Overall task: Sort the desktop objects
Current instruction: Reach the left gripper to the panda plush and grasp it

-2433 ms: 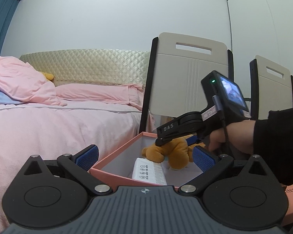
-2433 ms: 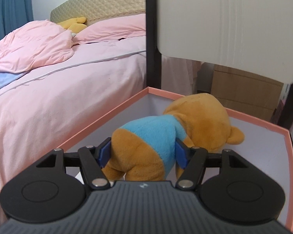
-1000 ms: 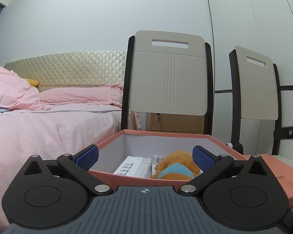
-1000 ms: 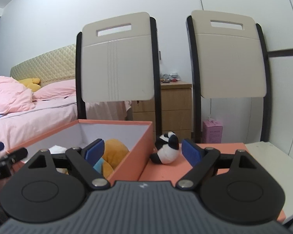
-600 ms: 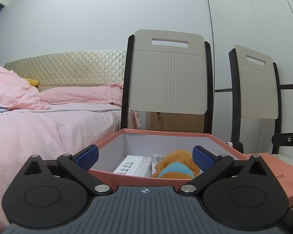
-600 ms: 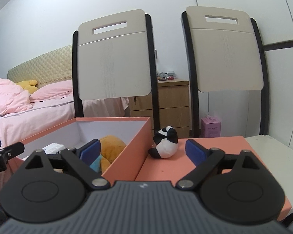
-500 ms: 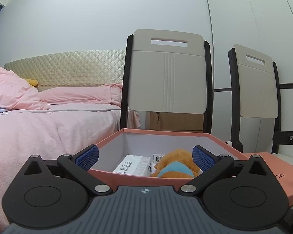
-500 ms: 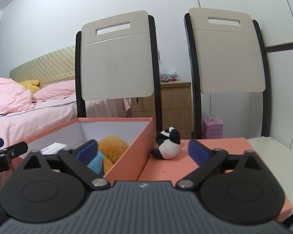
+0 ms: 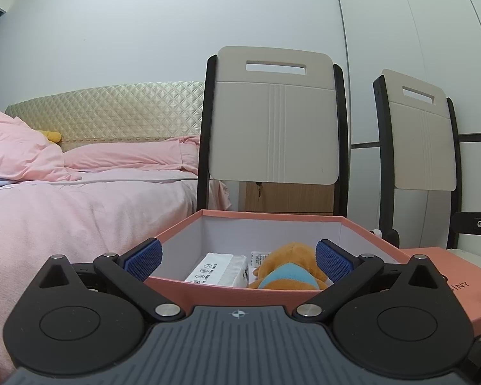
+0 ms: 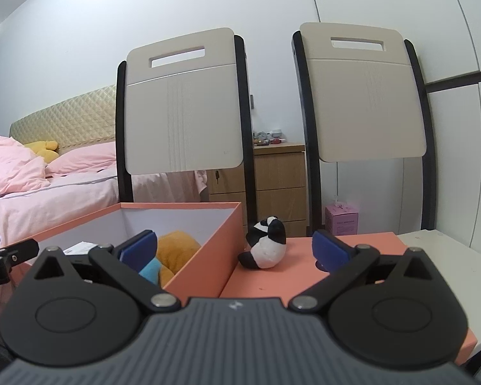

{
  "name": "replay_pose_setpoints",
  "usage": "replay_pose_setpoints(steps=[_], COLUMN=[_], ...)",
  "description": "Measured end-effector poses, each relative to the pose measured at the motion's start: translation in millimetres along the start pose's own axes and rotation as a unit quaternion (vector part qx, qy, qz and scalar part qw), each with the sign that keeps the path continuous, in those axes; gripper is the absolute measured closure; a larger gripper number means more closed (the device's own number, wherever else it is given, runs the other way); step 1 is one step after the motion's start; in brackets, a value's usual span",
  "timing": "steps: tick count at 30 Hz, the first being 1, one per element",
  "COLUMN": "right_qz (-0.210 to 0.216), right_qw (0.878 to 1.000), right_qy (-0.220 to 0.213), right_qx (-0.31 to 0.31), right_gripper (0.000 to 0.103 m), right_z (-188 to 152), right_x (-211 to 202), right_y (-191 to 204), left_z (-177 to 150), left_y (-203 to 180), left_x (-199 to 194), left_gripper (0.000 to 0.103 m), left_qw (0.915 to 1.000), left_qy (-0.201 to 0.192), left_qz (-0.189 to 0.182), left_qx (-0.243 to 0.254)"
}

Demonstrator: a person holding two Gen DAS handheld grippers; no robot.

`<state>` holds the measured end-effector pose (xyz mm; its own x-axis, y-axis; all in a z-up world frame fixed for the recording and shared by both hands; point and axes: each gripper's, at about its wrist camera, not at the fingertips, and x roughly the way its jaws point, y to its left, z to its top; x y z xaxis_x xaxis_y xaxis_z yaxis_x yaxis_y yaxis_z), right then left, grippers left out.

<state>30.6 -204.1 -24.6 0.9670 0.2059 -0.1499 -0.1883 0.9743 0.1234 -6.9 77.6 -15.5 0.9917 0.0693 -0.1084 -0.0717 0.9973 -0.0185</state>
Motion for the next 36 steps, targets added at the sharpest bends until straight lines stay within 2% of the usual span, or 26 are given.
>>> replay_pose_setpoints(steps=[12, 22, 25, 29, 34, 36], right_qz=[-0.001, -0.013, -0.024, -0.04, -0.06, -0.059], right_qw=[1.0, 0.999, 0.999, 0.996, 0.992, 0.989], right_qy=[-0.001, -0.018, -0.033, -0.05, -0.073, -0.084], right_qx=[0.005, 0.023, 0.034, 0.054, 0.086, 0.103], right_gripper=[0.0, 0.0, 0.0, 0.0, 0.0, 0.0], right_z=[-6, -3, 2, 7, 6, 5], right_x=[4, -4, -14, -35, -66, -79], right_y=[-4, -17, -30, -54, -83, -94], left_z=[-1, 1, 6, 15, 25, 29], left_y=[-2, -17, -34, -78, -145, -176], left_x=[1, -5, -5, -9, 0, 14], left_gripper=[0.0, 0.001, 0.007, 0.012, 0.012, 0.013], left_qw=[1.0, 0.9998, 0.9997, 0.9979, 0.9951, 0.9945], left_qy=[0.001, -0.02, -0.022, -0.035, -0.038, -0.034], left_qz=[0.005, 0.009, 0.007, -0.025, -0.082, -0.089], left_qx=[-0.001, -0.004, 0.008, 0.048, 0.04, 0.042])
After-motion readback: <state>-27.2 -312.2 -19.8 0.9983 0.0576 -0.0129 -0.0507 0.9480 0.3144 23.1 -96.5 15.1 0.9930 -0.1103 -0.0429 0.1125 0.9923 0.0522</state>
